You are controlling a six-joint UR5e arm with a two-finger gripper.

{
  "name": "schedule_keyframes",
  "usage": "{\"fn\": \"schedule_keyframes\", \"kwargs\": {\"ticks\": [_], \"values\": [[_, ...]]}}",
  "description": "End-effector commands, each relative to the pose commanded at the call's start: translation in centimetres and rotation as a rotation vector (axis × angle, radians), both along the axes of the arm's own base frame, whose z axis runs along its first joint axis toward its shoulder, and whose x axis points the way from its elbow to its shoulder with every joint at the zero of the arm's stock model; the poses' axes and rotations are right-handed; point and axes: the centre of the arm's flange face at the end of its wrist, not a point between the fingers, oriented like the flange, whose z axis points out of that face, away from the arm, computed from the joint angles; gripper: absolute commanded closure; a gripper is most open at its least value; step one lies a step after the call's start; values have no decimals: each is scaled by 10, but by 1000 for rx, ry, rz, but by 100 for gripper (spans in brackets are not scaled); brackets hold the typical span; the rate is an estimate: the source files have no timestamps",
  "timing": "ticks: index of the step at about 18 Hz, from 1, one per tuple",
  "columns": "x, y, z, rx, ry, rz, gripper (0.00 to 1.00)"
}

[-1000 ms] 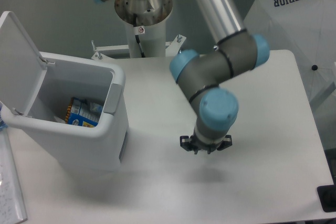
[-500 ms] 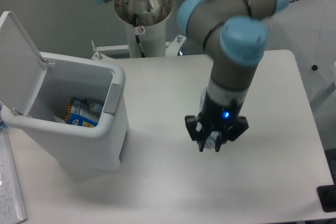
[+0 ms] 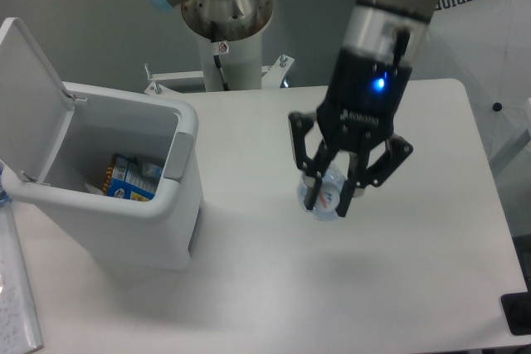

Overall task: Place the trash in the trash can
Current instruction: 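Close the gripper on the bottle and lift it, then carry the bottle over the trash bin and lower it inside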

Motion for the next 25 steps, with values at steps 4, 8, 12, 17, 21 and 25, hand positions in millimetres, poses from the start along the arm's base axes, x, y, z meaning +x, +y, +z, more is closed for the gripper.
{"fn": "schedule_keyframes", "kwargs": {"ticks": [4,8,12,17,21,25], "values": [[27,-2,30,101,-10,-75,93],[65,-10,67,205,-14,-159,93],[109,0,83,247,-18,-244,90],[161,25,67,230,-56,-335,90],[183,25,37,233,-50,-366,87],[193,27,13,212,-79,-380,81]]}}
